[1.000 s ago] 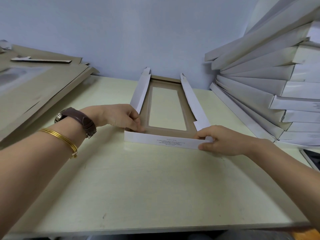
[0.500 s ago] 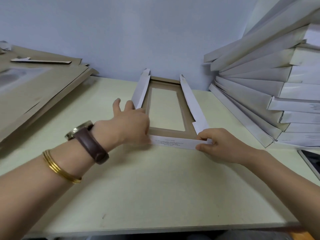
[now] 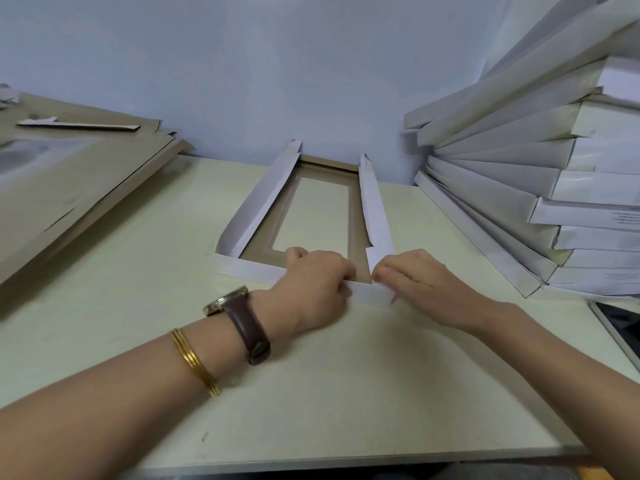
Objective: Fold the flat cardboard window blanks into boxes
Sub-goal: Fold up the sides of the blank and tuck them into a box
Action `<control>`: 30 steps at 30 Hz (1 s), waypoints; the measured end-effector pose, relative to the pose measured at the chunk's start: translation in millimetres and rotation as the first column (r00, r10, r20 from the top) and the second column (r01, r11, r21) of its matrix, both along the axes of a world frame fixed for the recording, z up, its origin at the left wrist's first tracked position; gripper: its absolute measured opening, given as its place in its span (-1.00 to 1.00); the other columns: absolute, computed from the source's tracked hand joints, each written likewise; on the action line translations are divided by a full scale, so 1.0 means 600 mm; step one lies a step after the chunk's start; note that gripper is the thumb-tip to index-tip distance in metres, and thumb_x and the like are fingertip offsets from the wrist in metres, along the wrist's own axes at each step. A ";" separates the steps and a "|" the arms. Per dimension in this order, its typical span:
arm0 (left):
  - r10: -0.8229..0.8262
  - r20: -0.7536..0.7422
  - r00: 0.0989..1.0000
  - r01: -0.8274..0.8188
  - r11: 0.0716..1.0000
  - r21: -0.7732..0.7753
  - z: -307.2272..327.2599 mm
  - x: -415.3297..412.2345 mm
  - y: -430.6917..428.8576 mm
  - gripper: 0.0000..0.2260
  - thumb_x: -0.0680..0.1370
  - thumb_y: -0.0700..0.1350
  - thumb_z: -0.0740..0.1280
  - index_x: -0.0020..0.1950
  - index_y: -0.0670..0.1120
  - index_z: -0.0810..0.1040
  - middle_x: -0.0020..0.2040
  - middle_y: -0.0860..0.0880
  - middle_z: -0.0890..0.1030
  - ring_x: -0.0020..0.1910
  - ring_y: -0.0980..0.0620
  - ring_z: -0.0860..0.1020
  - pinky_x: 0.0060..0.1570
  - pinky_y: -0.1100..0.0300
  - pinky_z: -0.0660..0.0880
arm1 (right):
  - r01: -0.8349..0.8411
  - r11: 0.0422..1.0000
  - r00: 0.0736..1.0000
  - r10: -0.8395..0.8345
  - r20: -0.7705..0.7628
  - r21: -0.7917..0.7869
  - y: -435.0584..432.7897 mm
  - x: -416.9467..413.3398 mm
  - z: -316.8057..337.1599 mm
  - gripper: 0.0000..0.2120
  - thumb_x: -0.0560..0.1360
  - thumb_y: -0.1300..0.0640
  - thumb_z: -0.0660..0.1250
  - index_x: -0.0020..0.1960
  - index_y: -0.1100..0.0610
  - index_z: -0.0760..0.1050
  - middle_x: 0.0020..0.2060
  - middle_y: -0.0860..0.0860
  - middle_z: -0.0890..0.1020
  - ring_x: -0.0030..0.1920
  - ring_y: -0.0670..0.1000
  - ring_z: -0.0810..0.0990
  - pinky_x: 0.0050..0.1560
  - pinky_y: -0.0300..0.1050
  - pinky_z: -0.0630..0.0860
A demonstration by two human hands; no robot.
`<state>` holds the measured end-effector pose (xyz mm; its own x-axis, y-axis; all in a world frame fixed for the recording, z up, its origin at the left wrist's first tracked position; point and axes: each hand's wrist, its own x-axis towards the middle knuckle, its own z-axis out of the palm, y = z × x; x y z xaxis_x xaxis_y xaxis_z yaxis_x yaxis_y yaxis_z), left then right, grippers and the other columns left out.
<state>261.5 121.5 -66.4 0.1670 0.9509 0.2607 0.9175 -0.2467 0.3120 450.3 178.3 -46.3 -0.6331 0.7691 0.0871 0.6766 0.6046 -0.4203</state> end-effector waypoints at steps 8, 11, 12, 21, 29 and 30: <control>0.023 0.072 0.997 -0.023 1.000 -0.002 0.000 -0.088 -0.028 -0.80 0.42 -0.06 0.33 -0.32 -0.14 0.44 -0.37 -0.02 0.46 -0.27 0.05 0.43 0.00 0.22 0.08 | -0.021 0.998 0.997 0.017 0.071 0.054 0.043 0.001 0.008 -0.46 0.39 0.41 0.15 0.19 -0.09 0.51 0.15 -0.16 0.52 0.25 -0.17 0.19 0.28 -0.10 0.12; 0.023 0.083 0.996 -0.023 1.000 0.006 0.007 -0.122 -0.044 -0.81 0.30 0.02 0.29 -0.38 -0.10 0.46 -0.40 0.04 0.47 -0.24 0.10 0.45 0.08 0.29 0.12 | -0.045 0.985 0.991 0.022 0.135 0.167 0.070 -0.009 0.003 -0.48 0.43 0.40 0.13 0.22 -0.05 0.52 0.13 -0.12 0.50 0.31 -0.13 0.21 0.16 -0.22 0.03; 0.019 0.086 0.996 -0.019 1.000 -0.003 0.011 -0.134 -0.049 -0.81 0.26 0.02 0.28 -0.39 -0.10 0.48 -0.40 0.05 0.49 -0.22 0.11 0.46 0.08 0.37 0.10 | -0.057 0.978 0.987 0.024 0.160 0.202 0.079 -0.012 0.001 -0.51 0.45 0.38 0.14 0.23 -0.04 0.51 0.13 -0.10 0.50 0.33 -0.12 0.22 0.14 -0.24 0.02; -0.037 0.073 0.997 0.051 0.978 -0.204 0.043 -0.238 -0.083 -0.88 0.14 -0.12 0.26 -0.38 -0.06 0.55 -0.27 -0.03 0.58 -0.18 0.01 0.55 0.04 0.08 0.31 | -0.161 0.914 0.954 0.048 0.296 0.372 0.118 -0.017 -0.001 -0.88 0.57 0.13 0.29 0.04 0.07 0.58 -0.16 -0.12 0.55 -0.04 0.01 0.51 -0.06 -0.14 0.23; 0.165 0.029 0.986 -0.152 0.953 -0.261 0.059 -0.326 -0.083 -0.78 0.04 0.16 0.25 -0.41 0.20 0.61 -0.20 0.11 0.64 0.05 0.02 0.56 0.36 -0.03 0.21 | -0.091 0.923 0.921 -0.065 0.385 0.375 0.127 0.014 0.003 -0.86 0.57 0.15 0.24 -0.11 0.16 0.51 -0.18 -0.01 0.55 -0.11 0.08 0.50 -0.09 0.02 0.43; 0.185 0.038 0.982 -0.169 0.950 -0.261 0.060 -0.330 -0.083 -0.76 0.05 0.16 0.24 -0.38 0.23 0.62 -0.19 0.14 0.64 0.06 0.06 0.56 0.36 -0.04 0.22 | -0.076 0.925 0.917 -0.082 0.390 0.372 0.127 0.016 0.005 -0.85 0.59 0.14 0.23 -0.09 0.17 0.51 -0.17 0.01 0.56 -0.10 0.09 0.51 -0.07 0.03 0.44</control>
